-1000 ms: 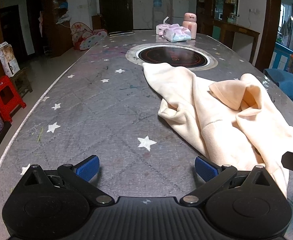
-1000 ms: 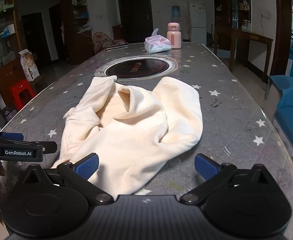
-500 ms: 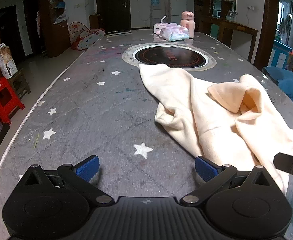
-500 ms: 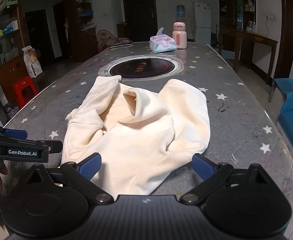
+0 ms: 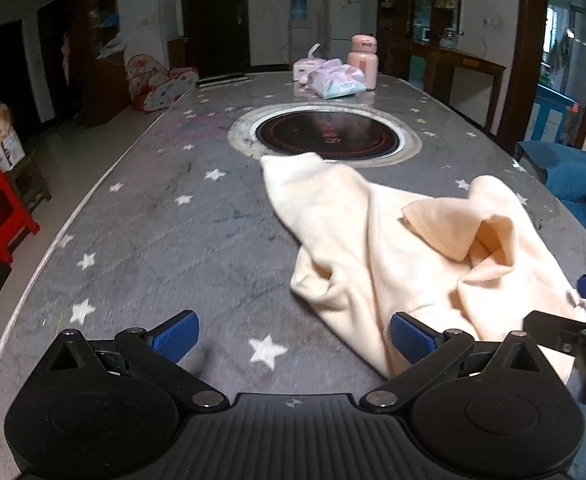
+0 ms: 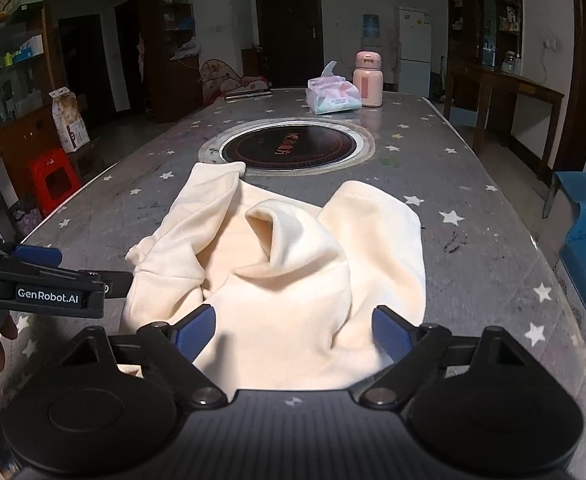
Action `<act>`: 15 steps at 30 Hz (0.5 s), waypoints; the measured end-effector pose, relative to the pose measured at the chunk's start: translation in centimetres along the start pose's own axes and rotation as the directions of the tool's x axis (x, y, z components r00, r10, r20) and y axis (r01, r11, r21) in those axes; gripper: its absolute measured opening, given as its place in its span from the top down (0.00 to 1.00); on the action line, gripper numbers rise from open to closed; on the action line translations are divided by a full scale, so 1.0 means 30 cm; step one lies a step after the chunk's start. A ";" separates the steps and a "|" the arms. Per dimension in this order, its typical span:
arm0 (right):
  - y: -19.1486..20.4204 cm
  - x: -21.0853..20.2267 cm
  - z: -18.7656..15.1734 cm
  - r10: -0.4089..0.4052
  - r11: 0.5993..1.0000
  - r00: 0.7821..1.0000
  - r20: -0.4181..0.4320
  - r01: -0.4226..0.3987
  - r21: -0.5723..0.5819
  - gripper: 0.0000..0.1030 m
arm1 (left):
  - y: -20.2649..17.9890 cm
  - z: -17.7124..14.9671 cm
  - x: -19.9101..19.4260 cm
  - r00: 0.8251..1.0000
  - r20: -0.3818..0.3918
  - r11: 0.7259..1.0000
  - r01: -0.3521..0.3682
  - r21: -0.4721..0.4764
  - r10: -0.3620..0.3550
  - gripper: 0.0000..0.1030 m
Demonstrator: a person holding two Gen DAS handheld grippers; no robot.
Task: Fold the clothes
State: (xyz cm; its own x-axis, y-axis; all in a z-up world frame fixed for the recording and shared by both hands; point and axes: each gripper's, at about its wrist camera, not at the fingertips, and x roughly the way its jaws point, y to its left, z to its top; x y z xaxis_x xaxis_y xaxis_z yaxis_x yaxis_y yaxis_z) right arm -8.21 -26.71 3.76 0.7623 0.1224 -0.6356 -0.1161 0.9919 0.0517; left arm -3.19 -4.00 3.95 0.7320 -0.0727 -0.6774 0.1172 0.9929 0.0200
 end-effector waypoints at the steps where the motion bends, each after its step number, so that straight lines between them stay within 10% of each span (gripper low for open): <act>1: 0.000 0.005 0.004 0.003 1.000 1.000 -0.002 -0.003 -0.002 0.19 | -0.005 0.005 0.002 1.000 0.003 1.000 0.005 0.006 -0.005 0.00; 15: -0.008 0.087 0.089 0.024 1.000 1.000 0.015 -0.024 0.004 0.34 | -0.054 0.104 0.044 0.997 0.025 0.994 0.077 0.074 -0.079 0.06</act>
State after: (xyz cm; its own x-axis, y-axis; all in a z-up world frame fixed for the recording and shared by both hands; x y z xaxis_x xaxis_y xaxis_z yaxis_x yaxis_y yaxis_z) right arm -4.50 -26.54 4.13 0.7689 0.1463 -0.6224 -0.1315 0.9888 0.0700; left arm -0.33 -6.01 5.32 0.7373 -0.1535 -0.6579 0.2230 0.9746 0.0224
